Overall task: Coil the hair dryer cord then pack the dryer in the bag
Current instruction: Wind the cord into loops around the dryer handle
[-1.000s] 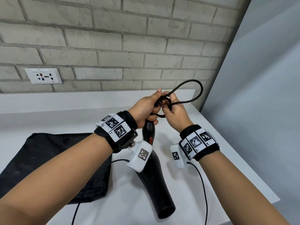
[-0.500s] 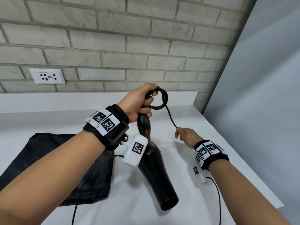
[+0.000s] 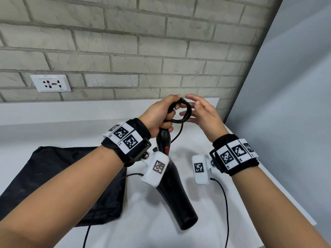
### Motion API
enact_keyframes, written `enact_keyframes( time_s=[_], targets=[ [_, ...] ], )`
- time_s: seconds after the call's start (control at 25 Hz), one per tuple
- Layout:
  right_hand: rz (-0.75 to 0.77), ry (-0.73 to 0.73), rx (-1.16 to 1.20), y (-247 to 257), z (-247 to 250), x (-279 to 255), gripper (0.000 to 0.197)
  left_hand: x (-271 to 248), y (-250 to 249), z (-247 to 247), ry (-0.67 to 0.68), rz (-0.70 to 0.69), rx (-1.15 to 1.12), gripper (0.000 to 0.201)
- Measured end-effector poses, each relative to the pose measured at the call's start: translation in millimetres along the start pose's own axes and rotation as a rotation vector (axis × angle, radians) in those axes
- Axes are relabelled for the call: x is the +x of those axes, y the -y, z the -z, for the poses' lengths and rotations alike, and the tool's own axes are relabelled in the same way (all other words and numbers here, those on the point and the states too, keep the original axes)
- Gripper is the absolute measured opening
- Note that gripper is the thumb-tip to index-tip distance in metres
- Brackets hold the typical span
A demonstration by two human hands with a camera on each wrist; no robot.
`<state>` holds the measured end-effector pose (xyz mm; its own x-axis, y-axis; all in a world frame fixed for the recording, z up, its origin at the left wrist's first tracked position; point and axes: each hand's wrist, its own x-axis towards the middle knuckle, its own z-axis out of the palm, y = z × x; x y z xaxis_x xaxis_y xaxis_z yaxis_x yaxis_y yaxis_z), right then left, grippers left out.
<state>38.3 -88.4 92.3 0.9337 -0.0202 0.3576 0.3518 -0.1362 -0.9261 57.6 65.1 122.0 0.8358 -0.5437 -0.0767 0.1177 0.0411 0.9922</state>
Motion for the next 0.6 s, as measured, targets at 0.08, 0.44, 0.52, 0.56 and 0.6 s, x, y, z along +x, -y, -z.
enact_keyframes(
  time_s=[0.08,0.44,0.52,0.56,0.6],
  targets=[
    [0.095,-0.001,-0.028,10.6,-4.9,1.5,0.02,0.2,2.1,0.1,-0.01,0.011,0.017,0.04],
    [0.091,-0.037,-0.005,12.7,-18.8,0.7,0.034,-2.2,4.8,-1.7,-0.075,0.01,0.115,0.033],
    [0.077,0.011,-0.014,7.7,-17.0,-0.1,0.032,-3.2,6.4,-1.2,-0.059,0.011,0.098,0.032],
    [0.066,0.071,-0.025,4.5,-17.1,-0.9,0.025,-3.5,6.5,-0.1,-0.04,0.003,0.086,0.032],
    [0.046,0.129,-0.042,1.1,-17.8,-2.0,0.016,-3.7,6.0,1.0,-0.015,-0.011,0.072,0.031]
  ],
)
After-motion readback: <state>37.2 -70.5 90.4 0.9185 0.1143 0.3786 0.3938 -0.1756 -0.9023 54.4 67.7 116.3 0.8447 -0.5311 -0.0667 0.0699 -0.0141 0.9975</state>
